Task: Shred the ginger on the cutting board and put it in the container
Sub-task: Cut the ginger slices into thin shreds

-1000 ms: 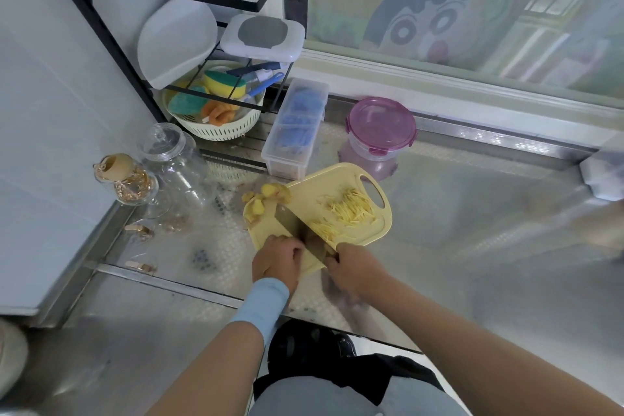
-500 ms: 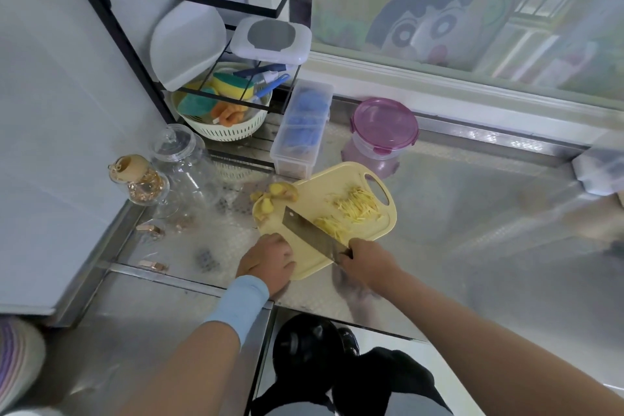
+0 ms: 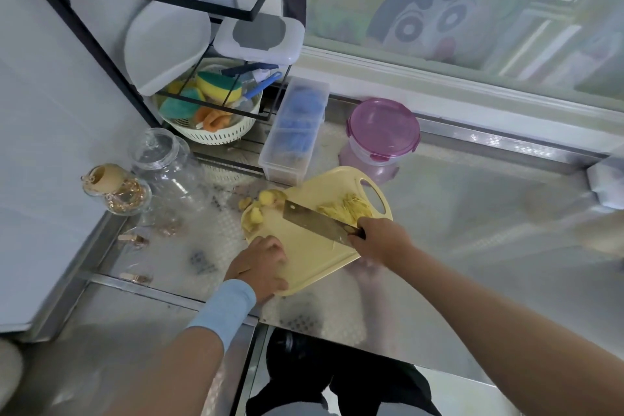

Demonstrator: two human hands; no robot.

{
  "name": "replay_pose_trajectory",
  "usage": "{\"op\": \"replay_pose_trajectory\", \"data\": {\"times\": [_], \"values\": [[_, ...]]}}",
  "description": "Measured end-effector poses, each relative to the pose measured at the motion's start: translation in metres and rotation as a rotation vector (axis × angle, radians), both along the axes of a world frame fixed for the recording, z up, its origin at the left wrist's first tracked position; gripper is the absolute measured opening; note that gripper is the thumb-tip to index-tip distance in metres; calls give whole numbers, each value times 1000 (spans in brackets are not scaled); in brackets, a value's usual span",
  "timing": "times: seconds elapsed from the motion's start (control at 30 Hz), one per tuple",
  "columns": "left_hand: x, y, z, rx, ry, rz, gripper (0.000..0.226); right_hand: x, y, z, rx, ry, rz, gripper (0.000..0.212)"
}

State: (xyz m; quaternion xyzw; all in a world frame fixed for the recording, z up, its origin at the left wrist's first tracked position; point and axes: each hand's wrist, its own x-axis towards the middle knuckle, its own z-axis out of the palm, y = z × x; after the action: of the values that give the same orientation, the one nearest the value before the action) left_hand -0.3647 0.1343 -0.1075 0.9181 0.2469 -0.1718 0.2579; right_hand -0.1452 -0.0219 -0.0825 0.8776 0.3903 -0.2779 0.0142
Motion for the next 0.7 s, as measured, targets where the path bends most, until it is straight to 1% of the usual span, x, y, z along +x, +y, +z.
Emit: {"op": "replay_pose_trajectory", "data": {"times": [0.13, 0.2, 0.37, 0.5, 0.57, 0.6, 0.67, 0.7], "values": [[13, 2, 2, -7, 97, 24, 49, -1, -9, 2, -15, 21, 12, 32], [16, 0, 2, -3, 135, 21, 50, -1, -14, -1, -34, -1, 18, 30], [18, -5, 7, 23, 161, 9, 49, 6, -17, 7, -13, -21, -47, 28], [43, -8, 18, -126, 86, 201, 48, 11, -16, 23, 89, 46, -148, 31], [64, -11, 22, -158, 45, 258, 57, 19, -18, 30, 162, 52, -234, 28], [75, -13, 23, -166, 37, 262, 66, 24, -19, 32, 192, 26, -268, 25], [94, -20, 25, -180, 75, 237, 85, 34, -24, 35, 233, -49, -283, 19], [101, -24, 25, -173, 108, 212, 90, 39, -26, 35, 239, -83, -268, 17]]}}
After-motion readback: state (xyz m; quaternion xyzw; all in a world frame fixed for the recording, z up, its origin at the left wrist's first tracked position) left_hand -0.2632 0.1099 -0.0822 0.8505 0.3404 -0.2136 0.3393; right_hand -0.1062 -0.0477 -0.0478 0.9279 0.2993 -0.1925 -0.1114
